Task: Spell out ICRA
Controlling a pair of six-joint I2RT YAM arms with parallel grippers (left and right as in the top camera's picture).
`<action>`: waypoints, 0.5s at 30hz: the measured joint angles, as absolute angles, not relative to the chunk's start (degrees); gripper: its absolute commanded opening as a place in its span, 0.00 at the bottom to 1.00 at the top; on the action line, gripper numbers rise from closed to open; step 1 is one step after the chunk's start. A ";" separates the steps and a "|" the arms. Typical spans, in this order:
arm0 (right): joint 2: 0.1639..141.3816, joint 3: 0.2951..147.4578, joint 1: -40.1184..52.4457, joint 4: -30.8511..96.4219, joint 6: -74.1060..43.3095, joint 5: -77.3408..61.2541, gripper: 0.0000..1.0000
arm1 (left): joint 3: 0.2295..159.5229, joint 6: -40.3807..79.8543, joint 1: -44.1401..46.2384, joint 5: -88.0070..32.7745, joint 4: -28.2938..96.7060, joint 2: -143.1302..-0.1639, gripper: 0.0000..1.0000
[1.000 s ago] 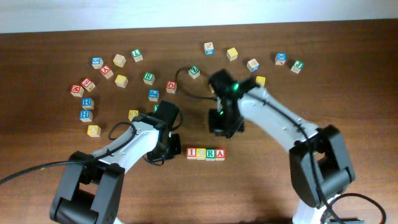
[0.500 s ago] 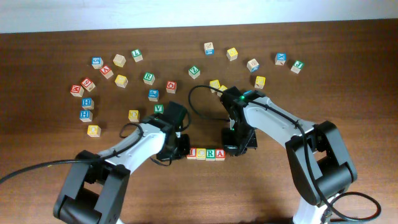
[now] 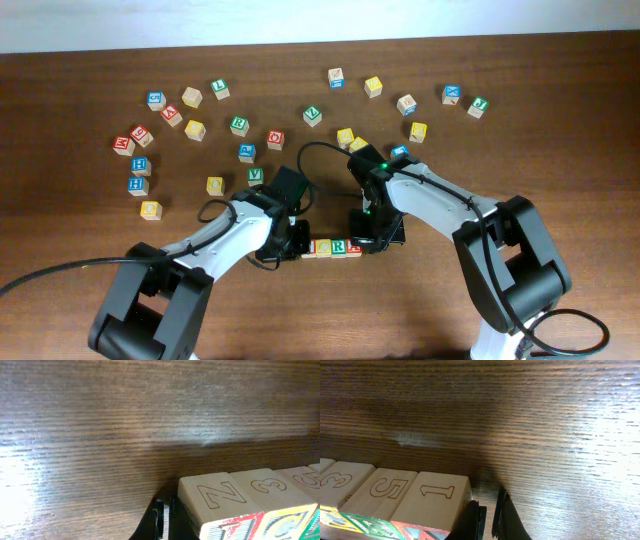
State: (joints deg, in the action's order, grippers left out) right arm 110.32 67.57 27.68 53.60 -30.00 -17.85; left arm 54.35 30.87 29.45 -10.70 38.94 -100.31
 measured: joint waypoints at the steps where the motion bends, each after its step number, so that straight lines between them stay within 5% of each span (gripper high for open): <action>1: 110.32 67.59 27.68 54.19 -30.00 -17.89 0.04 | 54.35 30.87 29.45 -10.74 39.38 -100.31 0.00; 10: 110.32 73.38 25.36 74.78 -25.32 -15.90 0.04 | 55.81 30.85 23.62 -4.10 49.06 -100.40 0.00; 15: 110.32 73.38 34.63 74.43 -27.03 -15.73 0.04 | 55.86 30.85 23.59 -3.53 49.50 -100.42 0.00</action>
State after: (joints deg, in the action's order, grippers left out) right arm 110.32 73.38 34.63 74.43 -27.03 -15.73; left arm 55.86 30.85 23.59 -3.53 49.50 -100.42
